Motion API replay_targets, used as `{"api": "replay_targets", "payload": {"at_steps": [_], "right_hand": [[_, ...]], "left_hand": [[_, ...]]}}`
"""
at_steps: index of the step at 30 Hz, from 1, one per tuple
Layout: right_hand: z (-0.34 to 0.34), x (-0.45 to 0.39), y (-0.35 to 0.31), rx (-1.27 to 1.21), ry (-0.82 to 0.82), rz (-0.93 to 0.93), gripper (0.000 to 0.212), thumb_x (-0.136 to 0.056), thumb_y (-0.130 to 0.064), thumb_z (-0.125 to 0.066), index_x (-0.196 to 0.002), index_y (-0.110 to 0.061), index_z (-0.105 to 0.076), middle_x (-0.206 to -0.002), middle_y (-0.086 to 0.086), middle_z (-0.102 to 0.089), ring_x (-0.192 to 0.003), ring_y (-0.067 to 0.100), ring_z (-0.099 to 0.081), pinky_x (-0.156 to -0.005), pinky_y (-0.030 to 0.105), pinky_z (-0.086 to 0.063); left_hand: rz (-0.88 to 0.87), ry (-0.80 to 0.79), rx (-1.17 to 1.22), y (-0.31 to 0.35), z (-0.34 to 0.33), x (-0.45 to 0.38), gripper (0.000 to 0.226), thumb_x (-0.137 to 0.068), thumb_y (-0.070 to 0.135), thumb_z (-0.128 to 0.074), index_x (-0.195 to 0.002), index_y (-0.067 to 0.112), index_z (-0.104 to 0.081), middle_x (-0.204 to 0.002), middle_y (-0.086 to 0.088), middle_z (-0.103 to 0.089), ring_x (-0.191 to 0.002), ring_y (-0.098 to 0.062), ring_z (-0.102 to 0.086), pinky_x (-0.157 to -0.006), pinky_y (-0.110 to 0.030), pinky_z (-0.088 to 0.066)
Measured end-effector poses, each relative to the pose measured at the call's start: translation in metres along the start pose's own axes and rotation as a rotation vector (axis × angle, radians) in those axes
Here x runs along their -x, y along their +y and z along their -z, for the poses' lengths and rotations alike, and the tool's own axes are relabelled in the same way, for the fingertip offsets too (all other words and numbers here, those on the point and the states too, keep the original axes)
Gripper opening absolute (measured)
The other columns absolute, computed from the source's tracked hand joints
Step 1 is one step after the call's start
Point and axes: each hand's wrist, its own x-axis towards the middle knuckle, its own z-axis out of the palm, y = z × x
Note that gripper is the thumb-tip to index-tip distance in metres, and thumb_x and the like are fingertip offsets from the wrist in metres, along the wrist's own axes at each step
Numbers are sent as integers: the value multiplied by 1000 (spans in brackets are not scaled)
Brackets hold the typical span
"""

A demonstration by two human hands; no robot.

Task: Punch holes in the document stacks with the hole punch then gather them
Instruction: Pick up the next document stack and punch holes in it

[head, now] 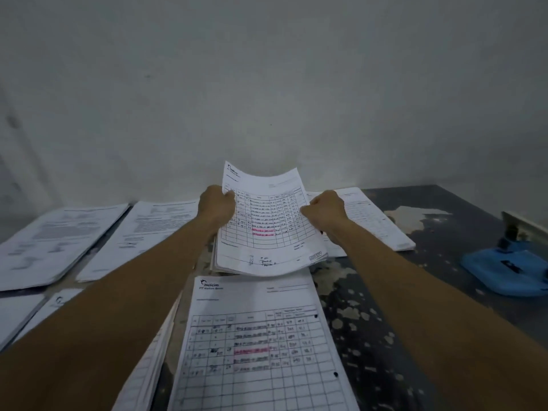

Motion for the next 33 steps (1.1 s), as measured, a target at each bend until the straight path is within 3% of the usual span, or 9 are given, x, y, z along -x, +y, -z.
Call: {"api": "replay_targets", "payload": {"at_steps": [6,10,13,17,21,23,26,30,33], "right_hand": [[-31,-24,5,54,13,-15,7,-83,-9,-70,-84,-3,-66,-84,15,-70,-66,22,-62,-52,25,-47],[-49,-35,7,137,4,29,14,-81,-8,-71,-79,-5,-57,-81,11,-64,-68,21,-60,-46,20,-40],[-59,-37,10,253,45,76,26,-80,-5,-69,-66,-9,-47,-70,4,-56,-57,15,-52,-42,19,-34],[-67,-37,13,375,87,139,30,-79,-5,-70,-65,-11,-45,-73,4,-56,-67,21,-59,-54,26,-46],[-70,-36,13,510,74,198,16,-78,-9,-73,-85,-6,-59,-85,8,-63,-78,25,-65,-60,28,-50],[-70,-35,12,587,80,223,17,-77,-6,-72,-79,-8,-55,-80,7,-61,-75,25,-64,-58,28,-47],[-71,-34,8,683,108,265,30,-76,-1,-69,-63,-11,-44,-67,1,-48,-69,22,-59,-58,27,-43],[-74,-28,0,727,120,328,16,-78,-4,-70,-78,-8,-54,-78,4,-52,-77,24,-63,-60,28,-42],[-79,-21,-8,687,126,372,34,-76,-2,-66,-61,-11,-37,-67,0,-42,-61,19,-49,-51,24,-32]], "left_hand": [[-36,-23,-133,-20,-7,-30,34,-102,21,-47,-124,-1,-60,-119,-17,-65,-94,-31,-66,-73,-34,-53],[-42,-37,-211,-33,-12,-47,30,-101,20,-48,-112,-3,-62,-106,-18,-67,-85,-29,-64,-71,-34,-52],[-52,-49,-256,-43,-18,-54,25,-101,20,-48,-97,-1,-62,-96,-16,-66,-76,-25,-60,-67,-32,-50],[-81,-40,-354,-49,-30,-54,20,-101,18,-49,-94,2,-59,-101,-16,-64,-85,-27,-60,-68,-30,-42],[-181,26,-442,-54,-33,-53,24,-97,12,-53,-75,9,-47,-77,-6,-54,-66,-17,-50,-56,-26,-38],[-237,56,-447,-55,-30,-53,16,-93,9,-55,-80,8,-46,-73,-2,-47,-69,-20,-53,-56,-27,-39],[-296,58,-518,-55,-27,-52,8,-87,6,-58,-87,7,-51,-81,-6,-55,-71,-21,-54,-57,-27,-39],[-338,81,-663,-53,-21,-49,12,-86,13,-61,-86,11,-49,-84,-5,-50,-77,-21,-52,-62,-29,-36],[-378,91,-734,-51,-15,-45,17,-88,16,-58,-83,13,-43,-84,-6,-52,-73,-20,-45,-63,-29,-33]]}}
